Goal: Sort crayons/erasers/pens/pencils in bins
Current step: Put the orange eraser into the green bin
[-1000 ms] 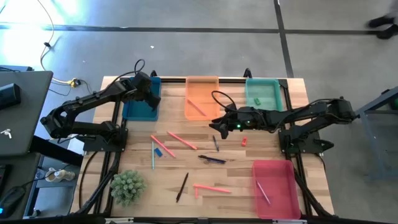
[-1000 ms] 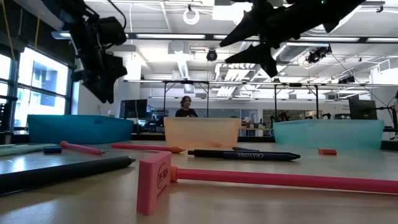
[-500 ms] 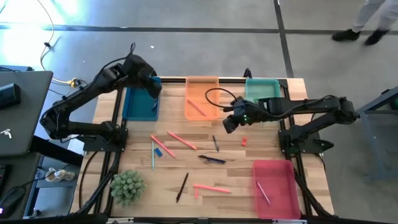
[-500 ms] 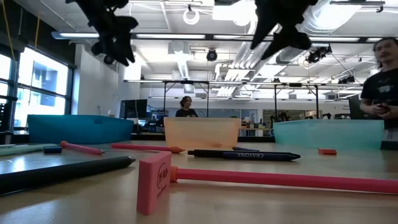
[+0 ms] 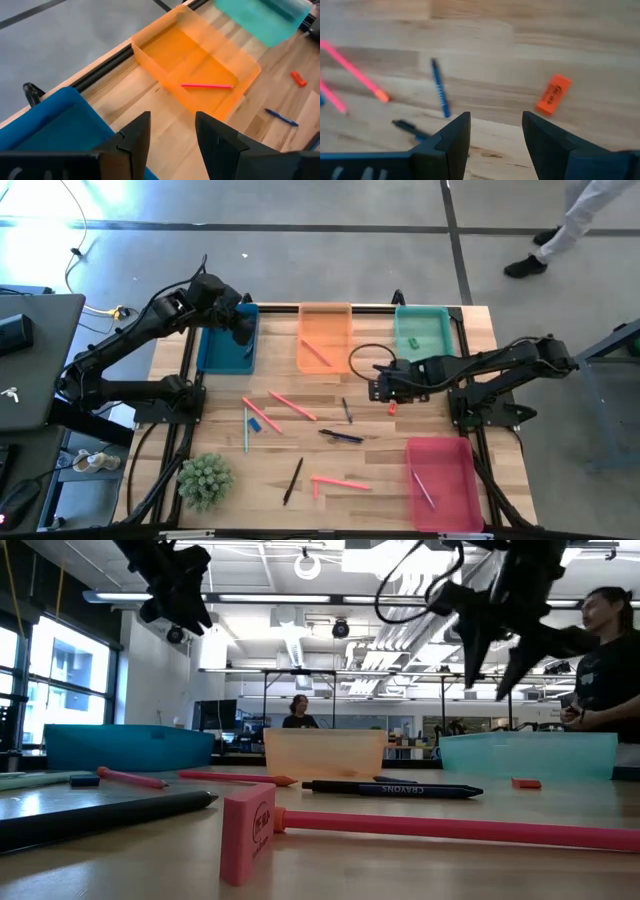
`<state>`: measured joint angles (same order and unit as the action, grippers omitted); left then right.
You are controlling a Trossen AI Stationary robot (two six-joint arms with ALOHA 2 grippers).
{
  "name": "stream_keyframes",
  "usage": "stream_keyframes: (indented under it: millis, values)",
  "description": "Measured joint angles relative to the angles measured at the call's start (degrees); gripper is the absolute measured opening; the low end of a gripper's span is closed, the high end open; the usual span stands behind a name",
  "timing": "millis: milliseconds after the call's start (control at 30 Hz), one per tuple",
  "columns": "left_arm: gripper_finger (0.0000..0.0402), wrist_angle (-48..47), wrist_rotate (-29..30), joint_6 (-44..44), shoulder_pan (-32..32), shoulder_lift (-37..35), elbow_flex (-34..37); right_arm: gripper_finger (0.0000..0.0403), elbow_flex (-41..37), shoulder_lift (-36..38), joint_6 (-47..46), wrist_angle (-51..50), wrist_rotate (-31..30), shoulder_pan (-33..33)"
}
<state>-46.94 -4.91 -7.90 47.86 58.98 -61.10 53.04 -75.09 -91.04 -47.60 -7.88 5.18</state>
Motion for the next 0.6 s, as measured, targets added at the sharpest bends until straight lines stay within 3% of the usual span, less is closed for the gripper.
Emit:
stream_keyframes:
  millis: [200,367,600]
  values:
    - [0.0143,0.15,0.40,0.14,0.02,0.02,0.00,0.0172,-4.31,0.00,-10.42,-0.07,0.10,1.37]
    - [0.0143,0.70,0.47,0.15,0.04,0.02,0.00,0.0172,-7.33,0.00,-12.34,-0.05,3.64,1.19]
    - [0.0143,0.78,0.63,0.15,0.04,0.02,0.00,0.0172,-11.20,-0.72,-14.56,5.49,3.64,0.78]
